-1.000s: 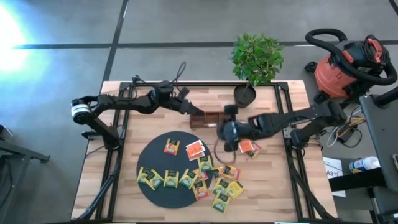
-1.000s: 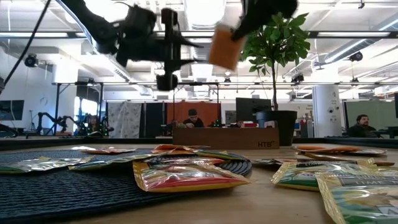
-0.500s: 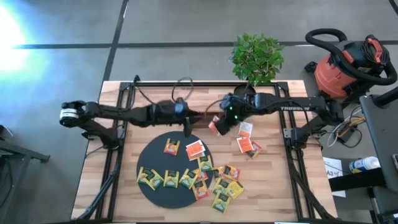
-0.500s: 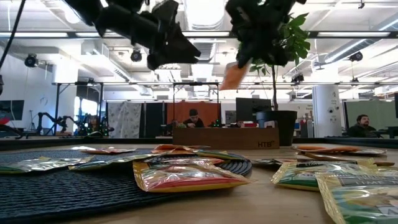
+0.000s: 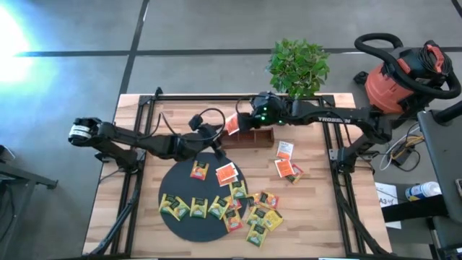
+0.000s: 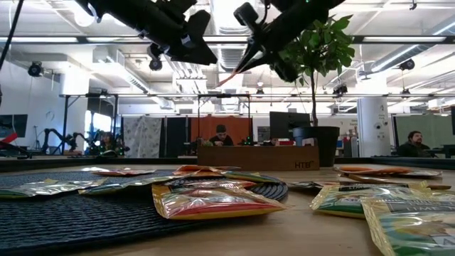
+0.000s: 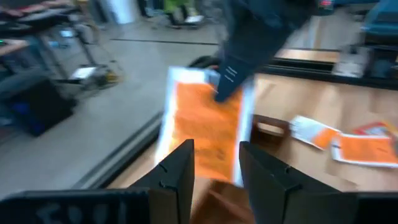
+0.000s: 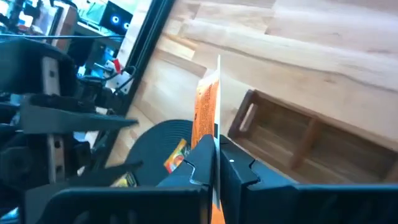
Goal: Pick & Place Tea
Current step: Put the white tea bag into the left section of the brown wooden organizer
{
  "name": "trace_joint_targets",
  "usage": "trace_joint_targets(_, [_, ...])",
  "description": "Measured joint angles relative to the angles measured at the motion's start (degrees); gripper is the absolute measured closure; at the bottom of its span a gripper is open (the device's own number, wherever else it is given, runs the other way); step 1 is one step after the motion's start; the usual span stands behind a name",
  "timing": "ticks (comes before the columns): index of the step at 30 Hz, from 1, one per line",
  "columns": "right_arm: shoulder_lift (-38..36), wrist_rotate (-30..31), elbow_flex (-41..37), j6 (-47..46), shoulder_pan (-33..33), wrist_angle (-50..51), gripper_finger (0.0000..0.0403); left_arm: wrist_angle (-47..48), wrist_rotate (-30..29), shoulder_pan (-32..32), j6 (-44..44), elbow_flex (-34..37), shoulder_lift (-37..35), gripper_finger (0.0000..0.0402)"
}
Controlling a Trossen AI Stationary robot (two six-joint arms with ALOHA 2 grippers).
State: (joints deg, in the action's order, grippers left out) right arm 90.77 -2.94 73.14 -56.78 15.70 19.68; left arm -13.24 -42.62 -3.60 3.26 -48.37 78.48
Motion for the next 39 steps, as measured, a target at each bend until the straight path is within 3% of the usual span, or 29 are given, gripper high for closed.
trace_joint_targets(3, [1.7,1.0,0.0,-1.7,-0.1,-2.0,0.0394,0.0,-3.2,0.0,-1.4,-0.7,0.0,0.0278])
trace_joint_targets(14, [4.4,4.5,1.7,-4.4,2.4,-8.4,0.0394,3.7,-3.5,-0.4,-7.2,-1.5,0.3,0.0275])
trace_joint_targets(21, [4.6,4.6,2.7,-5.0,2.6,-10.3,0.0394,4.0,-7.9,0.9,-8.3,-1.7,3.1,0.0231])
trace_joint_targets(25, [4.6,4.6,2.7,-5.0,2.6,-10.1,0.0394,-0.8,-8.7,0.4,-6.8,-1.7,2.7,0.0227])
trace_joint_targets(28, [4.6,4.6,2.8,-5.2,2.6,-10.2,0.0394,-3.6,-12.6,0.4,-6.9,-1.7,2.7,0.0227])
trace_joint_targets(39, [4.6,6.0,3.5,-8.3,2.7,-15.6,0.0394,-4.3,-17.1,1.1,-11.0,-1.7,3.6,0.0227])
